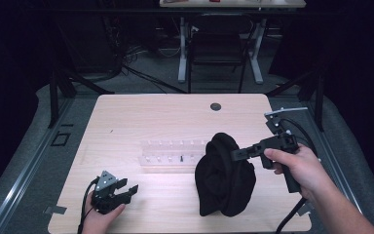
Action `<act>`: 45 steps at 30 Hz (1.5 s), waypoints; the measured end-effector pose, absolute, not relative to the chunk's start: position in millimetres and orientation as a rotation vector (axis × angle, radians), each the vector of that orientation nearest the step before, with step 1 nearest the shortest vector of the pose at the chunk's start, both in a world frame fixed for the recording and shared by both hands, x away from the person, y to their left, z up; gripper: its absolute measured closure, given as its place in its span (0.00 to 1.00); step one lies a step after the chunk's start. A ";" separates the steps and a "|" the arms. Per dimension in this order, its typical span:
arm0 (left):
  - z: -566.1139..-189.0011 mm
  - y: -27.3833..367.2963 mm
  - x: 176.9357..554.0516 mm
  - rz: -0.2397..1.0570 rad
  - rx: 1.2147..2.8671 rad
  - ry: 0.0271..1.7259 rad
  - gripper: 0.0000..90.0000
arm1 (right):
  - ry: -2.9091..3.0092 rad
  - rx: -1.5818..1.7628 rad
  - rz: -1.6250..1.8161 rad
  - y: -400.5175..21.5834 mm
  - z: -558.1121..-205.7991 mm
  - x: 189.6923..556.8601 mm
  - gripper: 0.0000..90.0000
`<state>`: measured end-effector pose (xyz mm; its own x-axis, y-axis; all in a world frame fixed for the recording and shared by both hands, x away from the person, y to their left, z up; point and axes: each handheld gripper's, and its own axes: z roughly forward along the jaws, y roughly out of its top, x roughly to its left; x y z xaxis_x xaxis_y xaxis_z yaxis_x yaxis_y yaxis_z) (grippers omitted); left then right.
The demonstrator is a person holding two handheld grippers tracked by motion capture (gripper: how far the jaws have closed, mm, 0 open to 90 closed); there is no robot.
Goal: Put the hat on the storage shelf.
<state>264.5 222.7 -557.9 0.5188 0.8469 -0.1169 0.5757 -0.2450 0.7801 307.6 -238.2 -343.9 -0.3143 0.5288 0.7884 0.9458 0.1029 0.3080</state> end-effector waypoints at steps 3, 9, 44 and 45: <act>-557.8 222.3 264.5 0.421 1.947 1.160 0.52 | -1.899 -1.436 -1.136 -240.8 -338.8 307.9 0.98; -558.2 222.4 264.6 0.421 1.947 1.162 0.52 | -1.888 -1.437 -1.174 -242.4 -329.1 308.8 0.98; -557.9 223.3 265.1 0.416 1.939 1.162 0.52 | -1.837 -1.503 -1.307 -227.0 -298.6 351.9 0.98; -557.9 223.4 265.1 0.416 1.939 1.162 0.52 | -1.829 -1.506 -1.309 -225.5 -298.8 354.4 0.98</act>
<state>265.1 223.4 -557.9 0.5196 0.8455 -0.1232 0.5750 -0.2394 0.7824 354.4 -225.5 -298.8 -0.3166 0.5130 0.7978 0.9207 -0.0362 0.3887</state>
